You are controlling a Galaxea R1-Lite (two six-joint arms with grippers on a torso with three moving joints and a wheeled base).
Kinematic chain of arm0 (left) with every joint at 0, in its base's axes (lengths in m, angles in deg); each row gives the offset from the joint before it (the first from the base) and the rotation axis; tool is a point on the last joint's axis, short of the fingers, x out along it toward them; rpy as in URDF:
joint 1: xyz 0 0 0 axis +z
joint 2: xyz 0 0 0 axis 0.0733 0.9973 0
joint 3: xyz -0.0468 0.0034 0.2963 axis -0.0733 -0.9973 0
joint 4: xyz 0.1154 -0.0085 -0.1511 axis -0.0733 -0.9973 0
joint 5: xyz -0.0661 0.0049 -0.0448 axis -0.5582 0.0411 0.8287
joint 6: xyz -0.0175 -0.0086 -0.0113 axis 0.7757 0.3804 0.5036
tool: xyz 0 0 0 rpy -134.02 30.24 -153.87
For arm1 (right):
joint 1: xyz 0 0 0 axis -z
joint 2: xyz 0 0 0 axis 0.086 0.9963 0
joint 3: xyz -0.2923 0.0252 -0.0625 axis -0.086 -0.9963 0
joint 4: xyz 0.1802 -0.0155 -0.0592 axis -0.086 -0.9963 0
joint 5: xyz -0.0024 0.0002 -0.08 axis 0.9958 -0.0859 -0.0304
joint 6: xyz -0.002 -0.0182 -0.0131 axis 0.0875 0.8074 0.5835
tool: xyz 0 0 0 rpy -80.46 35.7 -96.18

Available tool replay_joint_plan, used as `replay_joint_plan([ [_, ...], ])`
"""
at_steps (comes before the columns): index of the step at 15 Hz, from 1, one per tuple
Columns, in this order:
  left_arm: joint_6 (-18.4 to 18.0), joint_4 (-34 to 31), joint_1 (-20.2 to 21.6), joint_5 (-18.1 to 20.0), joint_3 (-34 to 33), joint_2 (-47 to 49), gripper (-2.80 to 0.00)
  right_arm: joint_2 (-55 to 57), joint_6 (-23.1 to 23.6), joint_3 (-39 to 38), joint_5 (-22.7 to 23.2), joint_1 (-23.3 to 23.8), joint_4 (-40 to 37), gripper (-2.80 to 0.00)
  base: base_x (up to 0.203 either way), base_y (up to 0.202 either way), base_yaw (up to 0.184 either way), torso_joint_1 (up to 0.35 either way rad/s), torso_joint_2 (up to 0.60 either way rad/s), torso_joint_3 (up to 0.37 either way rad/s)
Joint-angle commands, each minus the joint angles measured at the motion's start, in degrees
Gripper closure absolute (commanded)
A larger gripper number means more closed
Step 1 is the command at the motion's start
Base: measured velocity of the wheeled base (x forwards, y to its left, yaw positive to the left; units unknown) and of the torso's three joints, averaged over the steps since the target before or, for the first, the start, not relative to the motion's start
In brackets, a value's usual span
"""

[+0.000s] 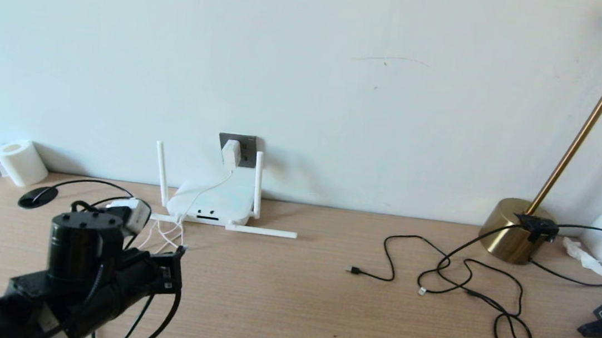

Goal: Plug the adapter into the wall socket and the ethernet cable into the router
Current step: Hand it to the other hand

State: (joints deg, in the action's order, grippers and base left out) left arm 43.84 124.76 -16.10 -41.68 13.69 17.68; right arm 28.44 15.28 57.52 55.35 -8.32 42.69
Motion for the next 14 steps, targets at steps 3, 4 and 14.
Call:
replay_joint_plan([
  [3,0.64,0.57,0.01,-0.10,-0.25,2.00,0.00,-3.36,3.24,-1.00,0.42,0.46,0.16,0.00,0.000,0.000,0.000,0.000,0.00,0.000],
  [4,2.25,0.88,-0.06,0.02,-0.27,2.20,0.00,-5.88,4.61,-0.93,0.87,1.32,0.16,0.00,0.000,0.000,0.000,0.000,0.00,0.000],
  [14,5.20,3.14,-2.52,1.30,-2.75,5.43,0.00,-16.32,0.18,-0.92,-0.54,2.60,0.08,0.00,0.000,0.000,0.000,0.000,0.00,0.000],
])
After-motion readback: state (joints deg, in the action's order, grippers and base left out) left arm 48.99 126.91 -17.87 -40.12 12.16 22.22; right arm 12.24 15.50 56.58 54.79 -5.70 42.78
